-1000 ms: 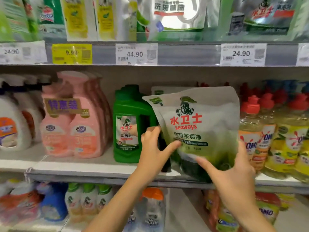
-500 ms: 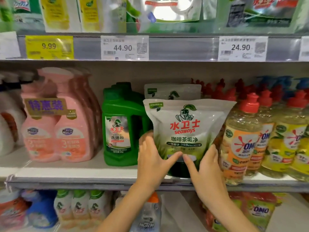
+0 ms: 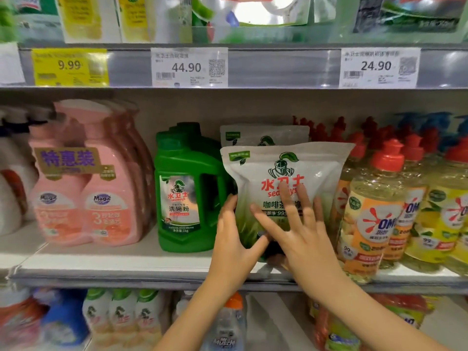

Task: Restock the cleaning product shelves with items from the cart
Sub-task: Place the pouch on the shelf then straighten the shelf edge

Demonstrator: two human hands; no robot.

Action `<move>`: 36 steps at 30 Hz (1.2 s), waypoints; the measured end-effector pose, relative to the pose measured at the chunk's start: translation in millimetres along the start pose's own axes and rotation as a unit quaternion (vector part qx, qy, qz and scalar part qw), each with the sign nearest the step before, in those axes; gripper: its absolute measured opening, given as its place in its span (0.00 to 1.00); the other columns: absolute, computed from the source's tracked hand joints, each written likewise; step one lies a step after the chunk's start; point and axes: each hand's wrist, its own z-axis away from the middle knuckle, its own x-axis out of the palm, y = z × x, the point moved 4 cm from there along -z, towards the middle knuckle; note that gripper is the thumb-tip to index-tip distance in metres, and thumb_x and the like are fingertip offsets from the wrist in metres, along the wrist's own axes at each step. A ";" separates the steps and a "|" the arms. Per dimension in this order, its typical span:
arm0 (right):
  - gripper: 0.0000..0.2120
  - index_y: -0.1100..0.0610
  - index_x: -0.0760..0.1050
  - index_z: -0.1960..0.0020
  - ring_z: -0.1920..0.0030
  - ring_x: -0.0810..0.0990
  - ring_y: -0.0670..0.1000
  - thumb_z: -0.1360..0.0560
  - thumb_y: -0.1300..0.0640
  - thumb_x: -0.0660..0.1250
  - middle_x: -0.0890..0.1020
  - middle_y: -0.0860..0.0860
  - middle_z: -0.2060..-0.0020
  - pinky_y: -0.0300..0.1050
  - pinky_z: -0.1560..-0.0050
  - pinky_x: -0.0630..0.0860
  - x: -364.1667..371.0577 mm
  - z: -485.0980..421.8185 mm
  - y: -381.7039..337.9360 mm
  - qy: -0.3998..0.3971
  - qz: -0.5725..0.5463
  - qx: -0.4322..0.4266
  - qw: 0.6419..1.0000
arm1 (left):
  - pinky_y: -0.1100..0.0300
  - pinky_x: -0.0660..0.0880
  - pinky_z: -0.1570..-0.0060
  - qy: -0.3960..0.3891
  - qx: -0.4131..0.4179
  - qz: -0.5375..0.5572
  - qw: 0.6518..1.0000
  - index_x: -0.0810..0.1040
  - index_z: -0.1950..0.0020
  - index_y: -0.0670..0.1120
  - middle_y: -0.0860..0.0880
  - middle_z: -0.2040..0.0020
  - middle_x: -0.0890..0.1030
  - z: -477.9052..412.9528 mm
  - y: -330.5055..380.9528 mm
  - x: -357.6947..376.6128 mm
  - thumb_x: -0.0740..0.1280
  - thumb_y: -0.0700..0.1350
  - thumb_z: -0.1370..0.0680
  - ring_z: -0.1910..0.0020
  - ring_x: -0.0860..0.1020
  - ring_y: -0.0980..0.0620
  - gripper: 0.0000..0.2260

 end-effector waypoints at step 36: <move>0.59 0.45 0.61 0.28 0.33 0.62 0.62 0.54 0.46 0.85 0.71 0.62 0.31 0.71 0.48 0.74 62.2 -60.6 5.4 -0.074 -0.041 0.066 0.994 | 0.76 0.50 0.31 -0.018 0.087 0.010 0.996 0.60 0.31 0.53 0.65 0.29 0.55 -1.7 -0.9 2.2 0.69 0.44 0.24 0.24 0.51 0.63 0.26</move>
